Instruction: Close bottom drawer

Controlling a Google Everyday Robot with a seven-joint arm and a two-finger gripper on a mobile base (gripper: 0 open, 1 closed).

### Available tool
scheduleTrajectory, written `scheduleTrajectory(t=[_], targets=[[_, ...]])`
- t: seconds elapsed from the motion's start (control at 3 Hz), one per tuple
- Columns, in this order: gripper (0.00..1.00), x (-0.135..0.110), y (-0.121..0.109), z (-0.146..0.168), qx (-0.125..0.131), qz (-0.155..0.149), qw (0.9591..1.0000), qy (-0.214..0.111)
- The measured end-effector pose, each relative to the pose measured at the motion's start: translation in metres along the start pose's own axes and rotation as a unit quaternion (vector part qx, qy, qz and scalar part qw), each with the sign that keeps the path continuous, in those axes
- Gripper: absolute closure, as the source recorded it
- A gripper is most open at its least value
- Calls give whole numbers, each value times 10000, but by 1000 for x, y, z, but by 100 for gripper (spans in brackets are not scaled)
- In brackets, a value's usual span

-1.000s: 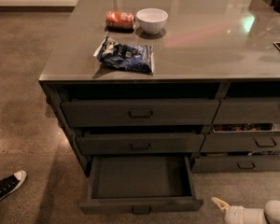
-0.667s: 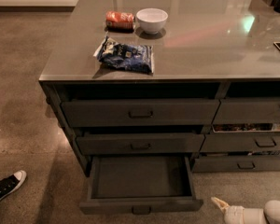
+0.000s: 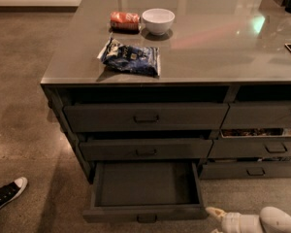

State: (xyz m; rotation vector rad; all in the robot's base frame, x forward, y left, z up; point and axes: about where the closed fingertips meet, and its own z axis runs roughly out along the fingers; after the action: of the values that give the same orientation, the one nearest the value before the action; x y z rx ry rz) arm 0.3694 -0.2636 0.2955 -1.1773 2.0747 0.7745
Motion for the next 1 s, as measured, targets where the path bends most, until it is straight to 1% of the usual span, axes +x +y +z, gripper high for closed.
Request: scheduleTrajectory(t=[0.33, 0.67, 1.0], targets=[[42, 3, -7, 41, -108, 19, 9999, 81], [65, 9, -16, 71, -17, 123, 9993, 340], [89, 11, -28, 99, 72, 129, 9982, 581]])
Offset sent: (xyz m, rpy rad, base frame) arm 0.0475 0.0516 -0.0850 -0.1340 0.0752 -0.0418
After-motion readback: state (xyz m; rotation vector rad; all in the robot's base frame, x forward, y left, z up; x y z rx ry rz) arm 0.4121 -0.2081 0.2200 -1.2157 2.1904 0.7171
